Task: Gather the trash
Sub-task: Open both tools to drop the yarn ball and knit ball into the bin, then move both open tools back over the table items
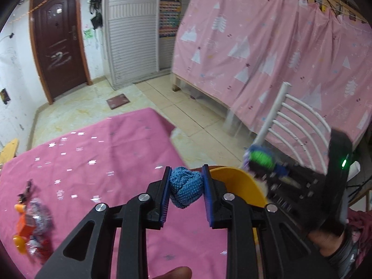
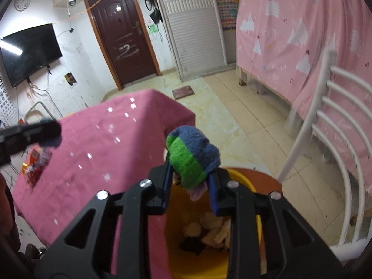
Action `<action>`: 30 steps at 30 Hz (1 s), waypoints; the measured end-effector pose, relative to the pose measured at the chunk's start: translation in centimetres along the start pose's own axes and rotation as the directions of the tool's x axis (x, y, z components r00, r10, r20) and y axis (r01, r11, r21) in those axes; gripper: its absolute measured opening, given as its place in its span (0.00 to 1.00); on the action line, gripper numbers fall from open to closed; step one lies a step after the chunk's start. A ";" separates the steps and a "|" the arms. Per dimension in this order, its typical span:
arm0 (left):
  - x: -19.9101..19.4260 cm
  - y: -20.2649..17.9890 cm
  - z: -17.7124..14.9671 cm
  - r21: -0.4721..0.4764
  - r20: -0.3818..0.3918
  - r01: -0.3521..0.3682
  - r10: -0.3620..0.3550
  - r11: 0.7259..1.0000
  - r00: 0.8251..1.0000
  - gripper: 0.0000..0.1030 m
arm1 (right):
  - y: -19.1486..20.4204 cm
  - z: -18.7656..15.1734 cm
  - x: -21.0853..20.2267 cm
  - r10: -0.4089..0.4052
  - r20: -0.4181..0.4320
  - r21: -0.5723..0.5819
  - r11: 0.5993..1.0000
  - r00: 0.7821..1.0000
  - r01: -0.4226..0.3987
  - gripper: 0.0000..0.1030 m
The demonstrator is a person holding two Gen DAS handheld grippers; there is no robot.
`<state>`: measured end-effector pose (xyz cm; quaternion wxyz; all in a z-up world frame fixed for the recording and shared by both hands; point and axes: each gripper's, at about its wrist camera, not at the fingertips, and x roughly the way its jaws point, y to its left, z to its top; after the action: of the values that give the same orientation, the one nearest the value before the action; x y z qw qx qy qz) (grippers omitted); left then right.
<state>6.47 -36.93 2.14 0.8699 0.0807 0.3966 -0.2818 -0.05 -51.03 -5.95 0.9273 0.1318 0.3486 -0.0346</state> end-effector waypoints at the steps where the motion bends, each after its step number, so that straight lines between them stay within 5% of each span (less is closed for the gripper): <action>1: 0.7 -0.6 0.1 0.003 -0.007 0.006 -0.006 1.000 1.000 0.17 | -0.3 -0.4 0.1 0.003 -0.008 0.001 1.000 1.000 -0.003 0.25; 6: 3.6 -2.7 0.2 0.027 -0.052 0.016 -0.015 1.000 0.999 0.17 | -1.7 -1.9 0.6 0.014 -0.039 0.018 1.000 0.999 -0.014 0.33; 10: 5.6 -4.0 0.5 0.048 -0.085 0.019 -0.015 0.999 0.996 0.20 | -2.5 -2.5 0.9 0.030 -0.048 0.037 0.999 0.998 -0.028 0.49; 16: 7.2 -4.4 1.5 0.041 -0.099 0.010 -0.006 0.999 0.995 0.35 | -2.6 -2.9 1.3 0.039 -0.057 0.045 0.998 0.998 -0.037 0.49; 30: 4.0 -2.4 2.0 0.017 -0.047 0.028 -0.028 0.999 0.998 0.35 | -0.1 -1.1 0.6 0.029 -0.041 -0.004 1.000 0.999 -0.029 0.52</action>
<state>8.51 -41.35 0.71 0.8555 0.0897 0.4155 -0.2955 -0.35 -50.79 -7.16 0.9208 0.1353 0.3654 -0.0177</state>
